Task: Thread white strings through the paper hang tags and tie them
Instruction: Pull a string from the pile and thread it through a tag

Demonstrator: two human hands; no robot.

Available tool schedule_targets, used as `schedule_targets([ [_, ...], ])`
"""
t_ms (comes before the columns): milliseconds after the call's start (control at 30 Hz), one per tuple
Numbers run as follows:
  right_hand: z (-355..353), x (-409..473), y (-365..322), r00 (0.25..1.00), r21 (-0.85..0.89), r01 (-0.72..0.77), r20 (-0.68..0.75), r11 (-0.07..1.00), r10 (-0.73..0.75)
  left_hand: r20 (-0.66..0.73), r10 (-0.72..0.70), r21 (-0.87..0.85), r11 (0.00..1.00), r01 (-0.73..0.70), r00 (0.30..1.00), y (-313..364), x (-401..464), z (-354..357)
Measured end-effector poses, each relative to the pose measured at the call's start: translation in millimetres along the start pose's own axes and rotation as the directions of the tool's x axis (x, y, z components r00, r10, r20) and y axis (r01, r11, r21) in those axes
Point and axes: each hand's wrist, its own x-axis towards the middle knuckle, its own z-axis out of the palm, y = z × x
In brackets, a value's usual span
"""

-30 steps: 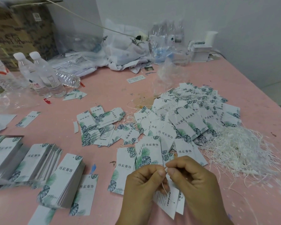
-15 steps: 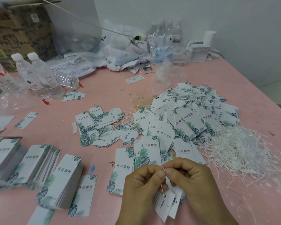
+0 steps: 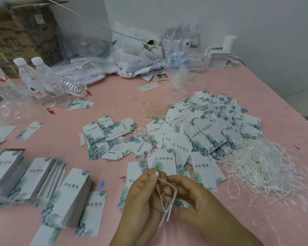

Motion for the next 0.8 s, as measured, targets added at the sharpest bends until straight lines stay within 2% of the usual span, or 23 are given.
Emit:
schedule_targets([
  [133,5,2,6,0.997,-0.05,-0.073,-0.015,0.996,0.072,0.014,0.05,-0.092,0.995,-0.048,0.999,9,3,-3],
  [233,5,1,5,0.994,0.01,-0.106,0.03,0.994,0.105,-0.046,0.124,-0.079,0.989,-0.127,0.991,16,7,-4],
  [367,-4,1,6,0.992,0.026,-0.129,0.008,0.991,0.128,-0.171,0.224,-0.047,0.971,-0.235,0.96,24,11,-10],
  [433,-10,0,7,0.99,0.123,-0.143,0.0,0.982,0.144,-0.228,0.248,-0.012,0.966,-0.257,0.942,24,13,-12],
  [500,-13,1,8,0.986,0.36,-0.145,-0.022,0.922,0.164,-0.257,0.268,0.081,0.964,-0.255,0.929,19,13,-14],
  [600,-12,5,8,0.985,0.682,-0.07,-0.068,0.728,0.159,-0.243,0.295,0.371,0.909,-0.192,0.924,4,11,-19],
  [667,-10,8,7,0.983,0.756,-0.007,-0.115,0.654,0.142,-0.168,0.292,0.53,0.832,-0.164,0.941,-10,8,-22],
  [800,0,8,7,0.964,0.756,0.048,-0.206,0.653,0.168,0.018,0.262,0.621,0.753,-0.216,0.965,-32,2,-15],
])
